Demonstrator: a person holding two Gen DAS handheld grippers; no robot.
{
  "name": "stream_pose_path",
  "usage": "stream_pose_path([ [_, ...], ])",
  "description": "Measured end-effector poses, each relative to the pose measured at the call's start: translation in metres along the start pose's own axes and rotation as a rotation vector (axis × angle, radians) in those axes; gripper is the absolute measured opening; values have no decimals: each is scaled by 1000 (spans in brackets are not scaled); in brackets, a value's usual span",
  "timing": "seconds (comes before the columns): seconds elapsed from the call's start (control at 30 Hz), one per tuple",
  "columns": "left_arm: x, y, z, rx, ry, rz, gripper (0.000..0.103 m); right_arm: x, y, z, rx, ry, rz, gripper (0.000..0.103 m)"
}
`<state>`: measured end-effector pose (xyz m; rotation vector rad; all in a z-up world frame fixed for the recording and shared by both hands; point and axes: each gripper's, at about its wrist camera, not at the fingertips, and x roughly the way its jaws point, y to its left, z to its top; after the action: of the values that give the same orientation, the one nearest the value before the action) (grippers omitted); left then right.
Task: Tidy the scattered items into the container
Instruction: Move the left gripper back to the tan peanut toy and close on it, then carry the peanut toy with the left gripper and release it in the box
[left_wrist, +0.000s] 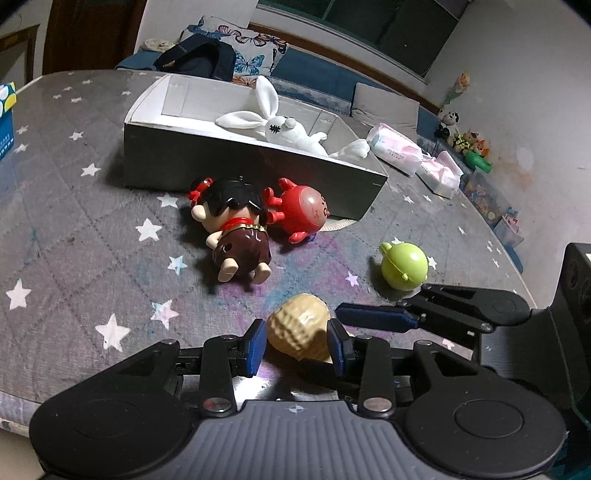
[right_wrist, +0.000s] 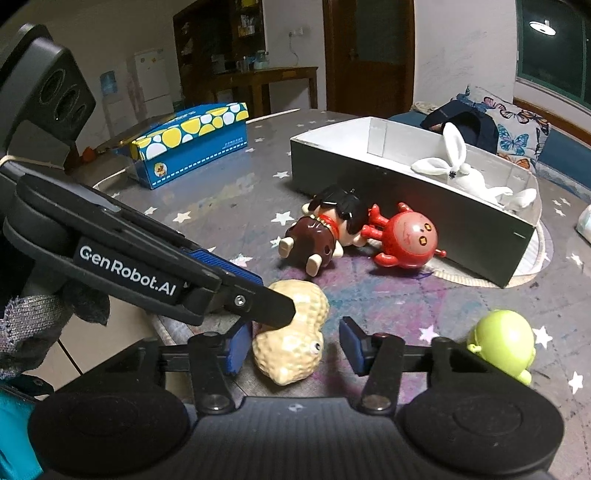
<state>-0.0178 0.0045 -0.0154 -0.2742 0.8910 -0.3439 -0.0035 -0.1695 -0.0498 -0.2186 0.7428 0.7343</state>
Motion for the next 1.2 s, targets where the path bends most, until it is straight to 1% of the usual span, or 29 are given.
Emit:
stream_pose_path([
  [0.13,2,3,1,-14,3,-11,38,3,0,0,-2,7,6,47],
  [0.2,3,6,1,-24,6,-24,38,5,-1,1,-3,11,9,42],
  [0.47,6,9,4,-38,15,-45,39,6,-3,1,3,12,13,42],
  [0.9,12,15,7,-94,31,-67,42,7,-5,0,7,13,22,42],
  [1.2,11,12,11,-87,28,-71,42,3,-7,3,8,9,18,42],
])
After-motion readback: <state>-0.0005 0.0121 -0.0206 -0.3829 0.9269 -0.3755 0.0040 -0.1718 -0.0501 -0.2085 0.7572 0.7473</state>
